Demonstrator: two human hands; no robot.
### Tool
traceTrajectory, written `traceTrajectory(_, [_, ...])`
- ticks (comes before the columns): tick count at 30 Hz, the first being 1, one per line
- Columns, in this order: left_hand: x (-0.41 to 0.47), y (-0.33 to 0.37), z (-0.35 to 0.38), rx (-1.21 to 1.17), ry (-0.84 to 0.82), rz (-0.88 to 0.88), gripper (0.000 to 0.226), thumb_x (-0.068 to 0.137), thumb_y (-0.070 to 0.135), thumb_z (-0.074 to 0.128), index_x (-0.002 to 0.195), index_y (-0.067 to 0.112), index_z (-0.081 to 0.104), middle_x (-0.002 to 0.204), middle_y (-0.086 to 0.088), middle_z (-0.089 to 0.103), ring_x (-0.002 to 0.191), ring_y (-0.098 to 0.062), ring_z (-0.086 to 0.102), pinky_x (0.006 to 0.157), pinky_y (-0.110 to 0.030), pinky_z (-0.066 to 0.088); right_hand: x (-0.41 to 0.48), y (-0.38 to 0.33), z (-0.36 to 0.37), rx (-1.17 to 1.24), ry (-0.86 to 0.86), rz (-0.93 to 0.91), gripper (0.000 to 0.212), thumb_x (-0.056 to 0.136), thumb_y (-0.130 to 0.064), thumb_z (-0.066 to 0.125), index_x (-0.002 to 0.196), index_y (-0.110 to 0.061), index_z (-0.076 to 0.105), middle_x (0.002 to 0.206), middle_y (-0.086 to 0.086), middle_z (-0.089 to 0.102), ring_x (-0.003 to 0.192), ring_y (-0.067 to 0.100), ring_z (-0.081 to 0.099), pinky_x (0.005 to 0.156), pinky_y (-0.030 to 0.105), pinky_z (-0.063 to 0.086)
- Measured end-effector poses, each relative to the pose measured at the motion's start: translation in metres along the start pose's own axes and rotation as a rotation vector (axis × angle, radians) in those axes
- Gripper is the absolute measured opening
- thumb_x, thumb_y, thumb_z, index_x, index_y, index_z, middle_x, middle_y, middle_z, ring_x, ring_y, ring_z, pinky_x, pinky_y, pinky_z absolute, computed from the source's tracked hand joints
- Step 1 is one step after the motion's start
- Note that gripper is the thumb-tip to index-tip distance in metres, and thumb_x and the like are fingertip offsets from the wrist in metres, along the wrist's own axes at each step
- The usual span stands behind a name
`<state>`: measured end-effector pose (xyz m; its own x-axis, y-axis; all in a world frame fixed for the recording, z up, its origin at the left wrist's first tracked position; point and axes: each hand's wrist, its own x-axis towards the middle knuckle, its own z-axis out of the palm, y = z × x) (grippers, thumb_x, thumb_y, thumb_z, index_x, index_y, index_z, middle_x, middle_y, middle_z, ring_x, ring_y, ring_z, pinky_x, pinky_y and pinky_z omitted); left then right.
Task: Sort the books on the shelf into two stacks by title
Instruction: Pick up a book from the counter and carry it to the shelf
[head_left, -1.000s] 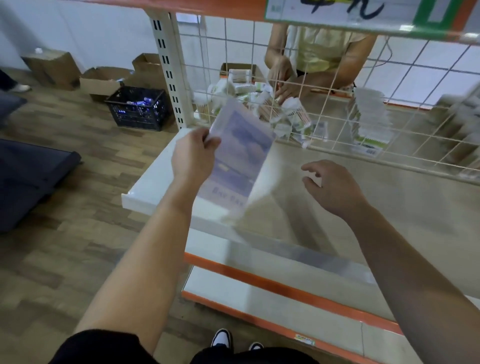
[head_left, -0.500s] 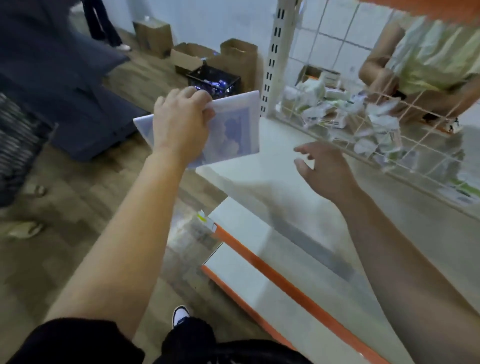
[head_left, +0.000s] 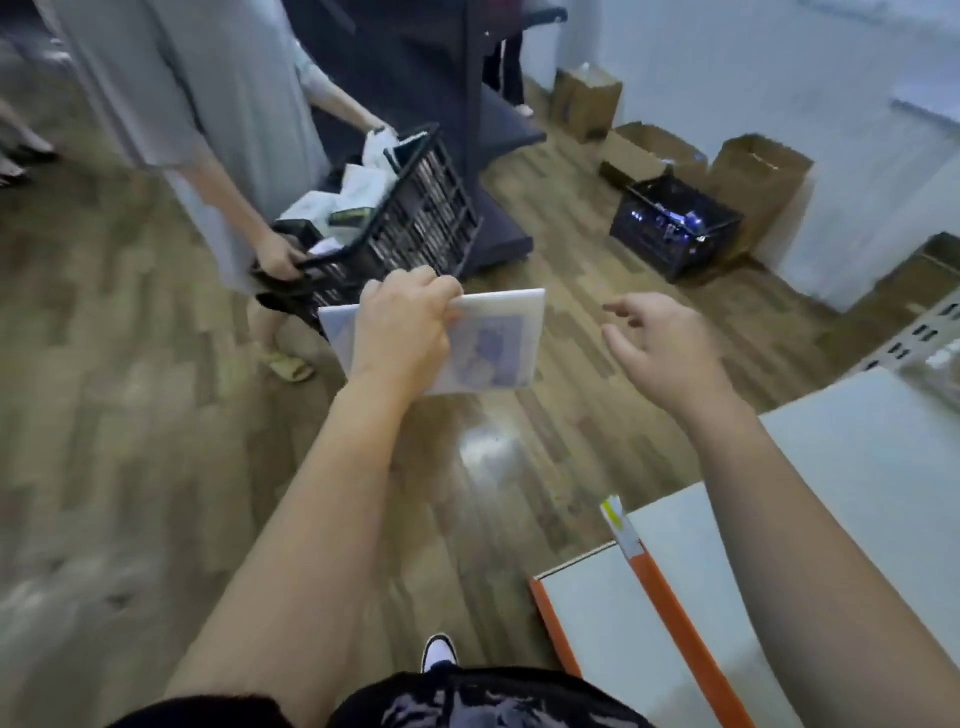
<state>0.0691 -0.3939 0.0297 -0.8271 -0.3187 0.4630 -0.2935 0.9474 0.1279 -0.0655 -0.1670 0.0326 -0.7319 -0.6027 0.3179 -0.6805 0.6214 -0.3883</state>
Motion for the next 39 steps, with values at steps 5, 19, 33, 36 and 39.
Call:
traceTrajectory(5, [-0.004,-0.069,-0.001,0.043,-0.02,-0.126,0.016,0.081,0.018,0.05,0.09,0.018,0.064,0.086,-0.006,0.059,0.084,-0.033,0.054,0.066,-0.038,0.027,0.049,-0.045,0.052,0.017,-0.082,-0.112,0.026,0.086,-0.02,0.061,0.11,-0.012,0.067,0.106,0.01,0.068,0.098,0.028,0.062,0.085,0.037,0.049])
traceTrajectory(19, [0.0,-0.205,0.017,0.163,-0.042,-0.458,0.013,0.084,0.025,0.05,0.087,0.018,0.062,0.089,-0.007,0.058,0.087,-0.032,0.052,0.071,-0.039,0.028,0.177,-0.131,0.175,0.096,-0.29,-0.383,0.03,0.09,-0.021,0.057,0.117,-0.011,0.064,0.105,0.007,0.065,0.1,0.025,0.059,0.083,0.033,0.045])
traceTrajectory(33, [0.121,-0.321,0.08,0.184,-0.062,-0.685,0.009,0.085,0.021,0.057,0.092,0.021,0.063,0.095,-0.004,0.06,0.095,-0.029,0.053,0.079,-0.038,0.024,0.377,-0.157,0.267,0.089,-0.387,-0.428,0.028,0.091,-0.024,0.054,0.116,-0.015,0.065,0.103,0.001,0.063,0.097,0.019,0.058,0.081,0.035,0.049])
traceTrajectory(36, [0.147,-0.348,0.087,0.194,-0.04,-0.705,0.01,0.085,0.021,0.057,0.093,0.021,0.064,0.094,-0.004,0.06,0.093,-0.029,0.053,0.078,-0.038,0.024,0.41,-0.169,0.288,0.099,-0.392,-0.443,0.026,0.091,-0.024,0.054,0.113,-0.016,0.065,0.098,-0.001,0.062,0.094,0.018,0.058,0.078,0.035,0.049])
traceTrajectory(39, [0.172,-0.383,0.099,0.195,-0.032,-0.72,0.011,0.087,0.022,0.056,0.095,0.023,0.064,0.095,-0.002,0.059,0.094,-0.028,0.052,0.077,-0.036,0.021,0.447,-0.184,0.312,0.11,-0.401,-0.439,0.024,0.09,-0.023,0.054,0.11,-0.018,0.066,0.092,-0.006,0.058,0.092,0.017,0.056,0.075,0.034,0.048])
